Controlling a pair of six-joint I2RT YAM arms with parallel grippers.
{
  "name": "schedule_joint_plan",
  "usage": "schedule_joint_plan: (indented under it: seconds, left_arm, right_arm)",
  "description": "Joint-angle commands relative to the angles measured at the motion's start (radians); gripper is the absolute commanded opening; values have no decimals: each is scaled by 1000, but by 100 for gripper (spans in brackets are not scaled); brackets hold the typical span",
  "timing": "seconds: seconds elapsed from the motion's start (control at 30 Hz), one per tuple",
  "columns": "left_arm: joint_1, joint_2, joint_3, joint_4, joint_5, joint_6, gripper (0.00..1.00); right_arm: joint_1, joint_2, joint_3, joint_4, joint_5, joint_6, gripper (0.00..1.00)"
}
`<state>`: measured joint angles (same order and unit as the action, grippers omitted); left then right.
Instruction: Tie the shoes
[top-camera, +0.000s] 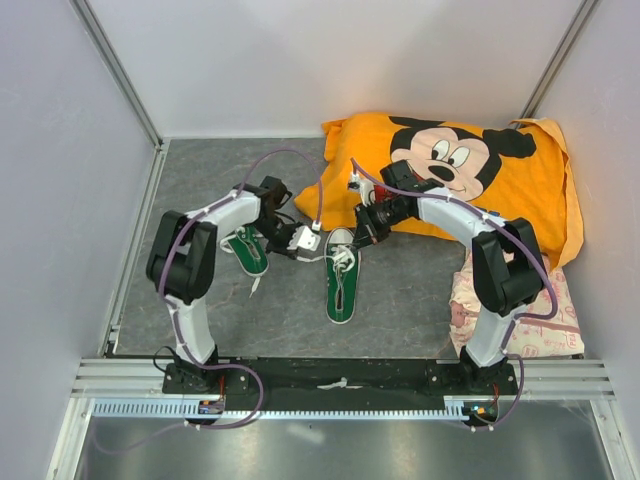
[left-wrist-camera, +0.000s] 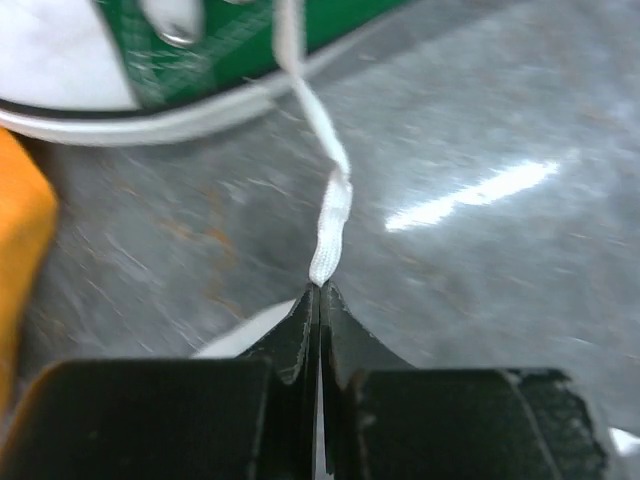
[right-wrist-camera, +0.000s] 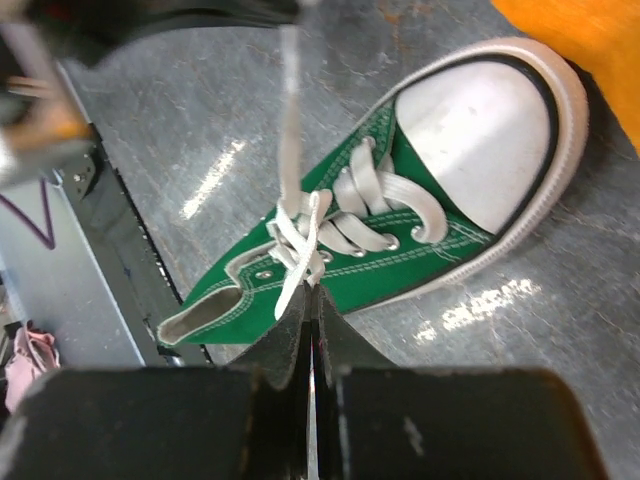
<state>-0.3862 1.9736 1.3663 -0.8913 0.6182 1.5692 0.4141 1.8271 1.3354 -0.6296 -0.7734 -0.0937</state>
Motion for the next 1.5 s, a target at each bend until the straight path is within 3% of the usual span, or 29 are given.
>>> schedule_joint_plan:
  seconds: [0.0, 0.3, 0.53, 0.63, 0.77, 1.0, 1.13, 1.17, 1.27, 1.43, 1.47]
  left_arm:
    - [29, -214, -128, -70, 2, 51, 2]
    - [14, -528, -481, -81, 72, -11, 2]
    - [15, -740, -589, -90, 80, -54, 2]
    - [-9, -783, -514, -72, 204, -181, 1]
    - [-165, -772, -417, 75, 275, -501, 2]
    - [-419, -636, -386, 570, 220, -998, 2]
    - [-496, -555, -420, 1051, 79, -1337, 2]
    - [-509, -539, -406, 1102, 62, -1451, 1]
    - [-522, -486, -337, 1216, 9, -1613, 2]
    - [-522, -417, -266, 1204, 17, -1617, 1]
    - [-519, -410, -262, 1131, 9, -1588, 15]
  right_arm:
    - [-24, -55, -25, 16, 65, -35, 0]
    - [-70, -106, -77, 93, 180, -29, 0]
    - [-86, -150, -81, 183, 280, -2, 0]
    - [-75, -160, -56, 211, 186, 54, 0]
    - [-43, -150, -42, 245, 86, 91, 0]
    - [3, -129, -42, 280, 36, 140, 0]
    - [3, -134, -42, 284, 28, 132, 0]
    - [3, -132, -42, 284, 26, 130, 0]
    - [3, -124, -44, 289, 19, 123, 0]
    - [3, -109, -58, 326, 6, 156, 0]
    - [5, -109, -59, 330, 5, 160, 0]
